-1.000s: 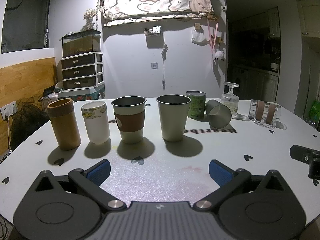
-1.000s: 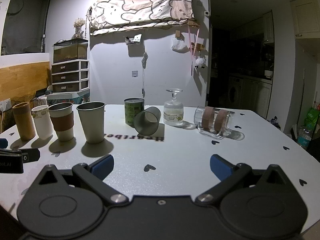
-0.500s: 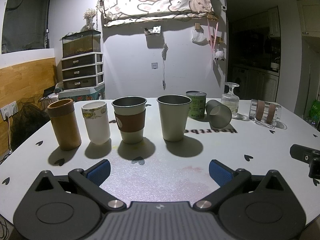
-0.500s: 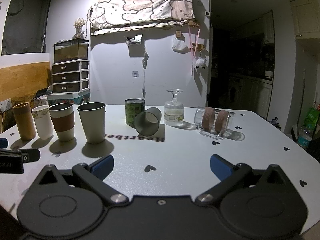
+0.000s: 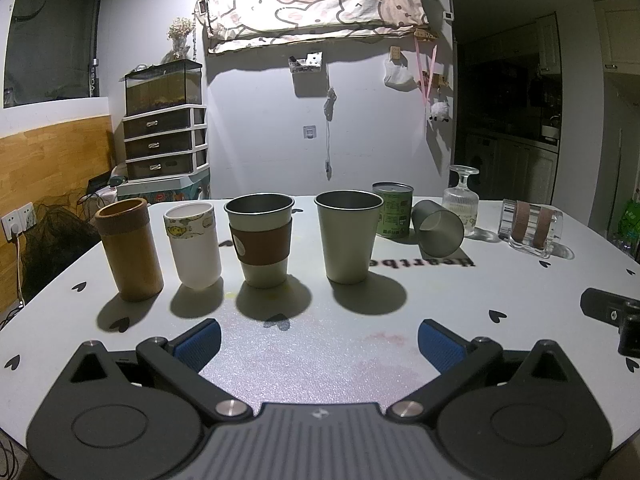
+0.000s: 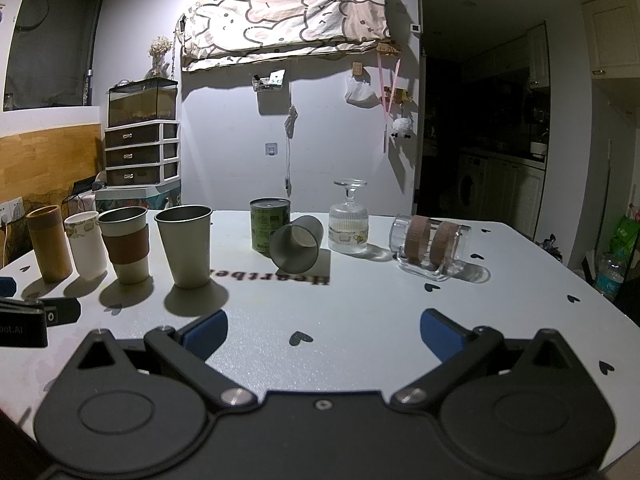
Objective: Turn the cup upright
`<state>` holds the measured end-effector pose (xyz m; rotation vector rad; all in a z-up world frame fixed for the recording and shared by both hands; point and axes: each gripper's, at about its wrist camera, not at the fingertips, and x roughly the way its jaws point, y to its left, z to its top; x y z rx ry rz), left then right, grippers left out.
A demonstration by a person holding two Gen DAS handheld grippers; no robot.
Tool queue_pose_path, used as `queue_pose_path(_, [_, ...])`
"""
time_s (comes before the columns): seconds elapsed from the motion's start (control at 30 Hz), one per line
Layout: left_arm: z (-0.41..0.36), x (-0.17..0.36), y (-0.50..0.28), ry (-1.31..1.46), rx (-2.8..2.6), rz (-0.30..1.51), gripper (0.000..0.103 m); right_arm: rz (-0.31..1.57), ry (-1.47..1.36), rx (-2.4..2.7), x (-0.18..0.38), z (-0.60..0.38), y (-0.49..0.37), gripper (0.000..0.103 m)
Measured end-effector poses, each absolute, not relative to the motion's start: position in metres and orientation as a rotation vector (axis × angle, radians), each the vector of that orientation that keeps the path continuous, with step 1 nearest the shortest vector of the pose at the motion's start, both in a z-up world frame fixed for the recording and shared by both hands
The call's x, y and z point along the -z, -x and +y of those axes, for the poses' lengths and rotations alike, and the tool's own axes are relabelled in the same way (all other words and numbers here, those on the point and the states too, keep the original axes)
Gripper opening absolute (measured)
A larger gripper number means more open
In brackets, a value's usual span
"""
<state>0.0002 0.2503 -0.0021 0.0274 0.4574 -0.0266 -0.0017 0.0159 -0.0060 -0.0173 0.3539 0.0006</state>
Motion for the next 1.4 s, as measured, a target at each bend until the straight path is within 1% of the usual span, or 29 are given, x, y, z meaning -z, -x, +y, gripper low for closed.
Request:
queue_pose_path(0.4, [0.251, 0.002, 0.000, -0.027, 0.028, 0.459, 0.103, 0.356, 0.017, -0.001, 0.005, 0.014, 0.001, 0.103])
queue_pose_path(0.6, [0.251, 0.003, -0.001, -0.027, 0.029, 0.461, 0.103, 0.344, 0.005, 0.011, 0.015, 0.024, -0.003, 0.103])
queue_pose_path(0.63, [0.252, 0.003, -0.001, -0.027, 0.030, 0.461, 0.103, 0.336, 0.006, 0.015, 0.024, 0.033, -0.010, 0.103])
queue_pose_path(0.73, [0.254, 0.008, 0.000, -0.026, 0.030, 0.464, 0.103, 0.311, 0.013, 0.046, 0.024, 0.026, -0.020, 0.103])
queue_pose_path(0.9, [0.254, 0.008, 0.000, -0.027, 0.031, 0.464, 0.103, 0.284, -0.045, 0.067, 0.003, -0.014, -0.053, 0.103])
queue_pose_path(0.97, [0.256, 0.010, 0.000, -0.026, 0.031, 0.466, 0.103, 0.279, -0.059, 0.103, -0.003, -0.028, -0.073, 0.101])
queue_pose_path(1.03, [0.257, 0.012, -0.001, -0.024, 0.031, 0.470, 0.103, 0.288, -0.081, 0.138, -0.009, -0.044, -0.097, 0.095])
queue_pose_path(1.13, [0.256, 0.015, -0.002, -0.021, 0.032, 0.472, 0.103, 0.309, -0.153, 0.188, -0.011, -0.065, -0.129, 0.090])
queue_pose_path(1.2, [0.258, 0.016, -0.002, -0.019, 0.031, 0.474, 0.103, 0.332, -0.205, 0.218, -0.008, -0.081, -0.151, 0.082])
queue_pose_path(1.4, [0.265, 0.022, -0.005, -0.016, 0.015, 0.493, 0.103, 0.441, -0.337, 0.327, 0.023, -0.119, -0.217, 0.065])
